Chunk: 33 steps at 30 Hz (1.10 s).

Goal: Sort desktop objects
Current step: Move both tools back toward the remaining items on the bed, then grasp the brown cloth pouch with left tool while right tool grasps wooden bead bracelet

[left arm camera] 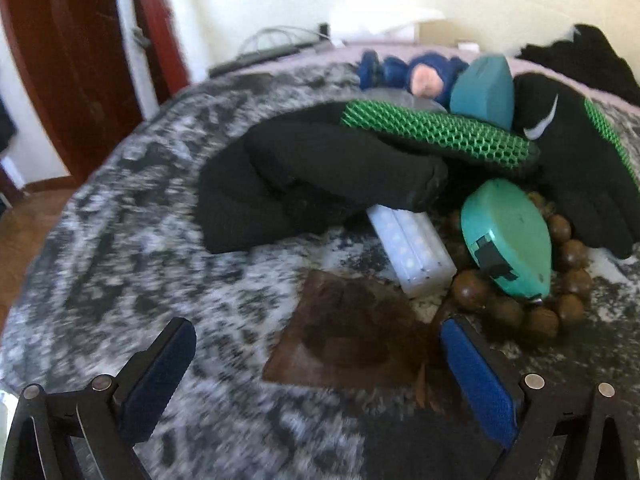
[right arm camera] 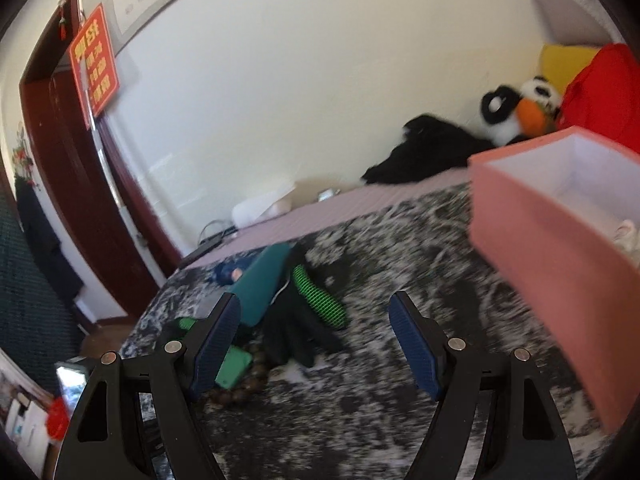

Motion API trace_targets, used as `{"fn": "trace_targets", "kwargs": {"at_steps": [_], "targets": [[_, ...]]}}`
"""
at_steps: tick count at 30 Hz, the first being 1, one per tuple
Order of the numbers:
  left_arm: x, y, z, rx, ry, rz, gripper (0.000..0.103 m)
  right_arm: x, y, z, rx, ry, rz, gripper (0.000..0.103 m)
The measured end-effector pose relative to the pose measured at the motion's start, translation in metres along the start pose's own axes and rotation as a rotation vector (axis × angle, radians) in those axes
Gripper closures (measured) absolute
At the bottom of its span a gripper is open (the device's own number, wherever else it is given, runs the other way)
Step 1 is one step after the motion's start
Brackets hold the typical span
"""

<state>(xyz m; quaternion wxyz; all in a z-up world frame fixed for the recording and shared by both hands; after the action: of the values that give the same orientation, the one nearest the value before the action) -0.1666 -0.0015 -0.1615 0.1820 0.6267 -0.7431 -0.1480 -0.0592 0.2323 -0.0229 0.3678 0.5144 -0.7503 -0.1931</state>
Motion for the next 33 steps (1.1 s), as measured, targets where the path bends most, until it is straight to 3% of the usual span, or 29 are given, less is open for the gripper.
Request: {"fn": "trace_targets", "kwargs": {"at_steps": [4, 5, 6, 7, 9, 14, 18, 21, 23, 29, 33], "targets": [[-0.011, 0.004, 0.011, 0.017, -0.078, 0.048, 0.014, 0.003, -0.002, 0.017, 0.029, -0.003, -0.022, 0.023], [-0.013, 0.004, 0.01, 0.015, -0.106, 0.056, 0.033, 0.002, -0.001, 0.019, 0.032, -0.001, -0.022, 0.023], [-0.014, 0.004, 0.008, 0.011, -0.11, 0.064, 0.062, 0.002, -0.001, 0.021, 0.034, 0.002, -0.022, 0.023], [-0.014, 0.003, 0.006, 0.012, -0.095, 0.076, 0.076, 0.001, 0.0, 0.023, 0.038, 0.007, -0.019, 0.024], [-0.016, 0.001, 0.001, 0.018, -0.083, 0.096, 0.092, 0.0, -0.001, 0.027, 0.048, 0.019, -0.016, 0.026], [-0.011, -0.014, -0.023, 0.022, -0.096, 0.116, 0.095, 0.006, -0.005, 0.033, 0.086, 0.068, -0.031, 0.03], [0.009, -0.022, -0.058, -0.028, -0.12, 0.074, 0.094, 0.019, -0.019, 0.057, 0.189, 0.147, -0.062, 0.032], [0.023, -0.02, -0.081, -0.073, -0.153, 0.032, 0.094, 0.031, -0.031, 0.087, 0.292, 0.181, -0.08, 0.048], [0.03, -0.017, -0.093, -0.099, -0.176, 0.014, 0.094, 0.037, -0.037, 0.109, 0.352, 0.174, -0.087, 0.063], [0.038, -0.012, -0.111, -0.132, -0.228, -0.003, 0.092, 0.039, -0.048, 0.156, 0.463, 0.122, -0.036, 0.069], [0.04, -0.009, -0.11, -0.133, -0.233, -0.009, 0.09, 0.037, -0.047, 0.181, 0.506, 0.153, 0.021, 0.068]]}}
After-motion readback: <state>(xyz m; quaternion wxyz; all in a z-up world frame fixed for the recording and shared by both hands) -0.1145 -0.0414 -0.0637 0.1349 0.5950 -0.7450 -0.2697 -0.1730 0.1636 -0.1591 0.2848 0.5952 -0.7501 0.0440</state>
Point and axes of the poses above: each gripper's, at about its wrist camera, not at the fingertips, and z roughly the way its jaws point, x to its left, y to its top, the point moved 6 cm from there along z, roughly the way its jaws point, and after that the axes turned 14 degrees about x, right-handed, at the moved point
